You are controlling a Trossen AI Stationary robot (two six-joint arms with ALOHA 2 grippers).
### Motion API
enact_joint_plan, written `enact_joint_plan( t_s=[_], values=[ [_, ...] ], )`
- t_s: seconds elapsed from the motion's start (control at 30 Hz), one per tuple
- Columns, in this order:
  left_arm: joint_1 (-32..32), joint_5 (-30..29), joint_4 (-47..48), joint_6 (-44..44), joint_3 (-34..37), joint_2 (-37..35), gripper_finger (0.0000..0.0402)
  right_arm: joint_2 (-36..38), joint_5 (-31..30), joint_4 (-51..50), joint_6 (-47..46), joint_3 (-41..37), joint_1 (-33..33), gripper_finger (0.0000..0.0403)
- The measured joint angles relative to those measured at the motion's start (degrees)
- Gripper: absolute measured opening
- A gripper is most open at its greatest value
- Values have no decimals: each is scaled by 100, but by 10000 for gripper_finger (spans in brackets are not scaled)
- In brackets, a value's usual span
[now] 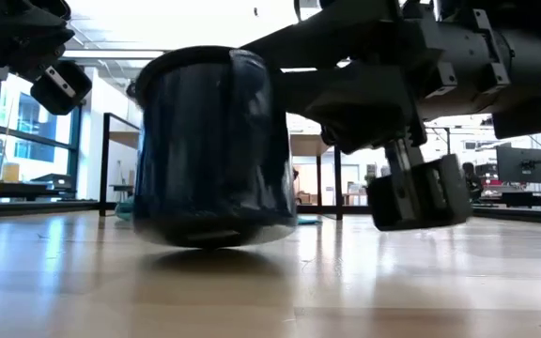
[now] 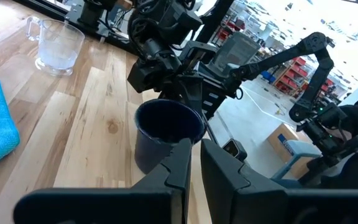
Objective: Stack small to large cups/mugs on shelf
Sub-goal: Put the blue mug on the shelf
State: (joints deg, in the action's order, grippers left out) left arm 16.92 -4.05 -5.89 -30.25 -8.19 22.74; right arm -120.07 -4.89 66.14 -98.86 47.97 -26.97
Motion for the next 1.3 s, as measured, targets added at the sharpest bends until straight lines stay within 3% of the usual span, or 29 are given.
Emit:
enact_joint_plan(
  t_s=[0.47,0.87,1.3],
  values=[
    [0,0,2,23,0,0,26,4,3,-26,-16,0,-85,63],
    [-1,0,0,21,0,0,26,4,15,-30,-36,0,-122,135],
    [-1,2,0,62,0,0,26,4,18,-198,-165,-2,-275,143]
  ],
)
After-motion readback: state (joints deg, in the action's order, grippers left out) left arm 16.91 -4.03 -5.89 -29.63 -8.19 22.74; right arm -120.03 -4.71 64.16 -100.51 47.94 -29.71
